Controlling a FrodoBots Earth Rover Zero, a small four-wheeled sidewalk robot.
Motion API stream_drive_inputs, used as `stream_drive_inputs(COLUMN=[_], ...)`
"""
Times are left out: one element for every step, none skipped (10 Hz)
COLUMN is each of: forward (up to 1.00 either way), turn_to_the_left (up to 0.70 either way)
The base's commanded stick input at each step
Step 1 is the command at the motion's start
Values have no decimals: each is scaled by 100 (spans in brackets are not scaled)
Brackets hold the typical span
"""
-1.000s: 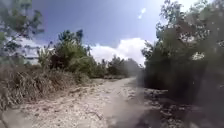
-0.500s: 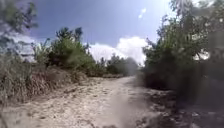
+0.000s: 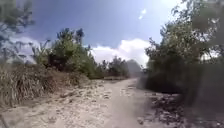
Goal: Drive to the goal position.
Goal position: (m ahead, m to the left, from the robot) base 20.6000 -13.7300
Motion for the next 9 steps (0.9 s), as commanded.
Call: stream_drive_inputs(forward=[60,60,60,60,60,60,60,60,60], turn_to_the_left=[1,1,1,1,1,1,1,1,1])
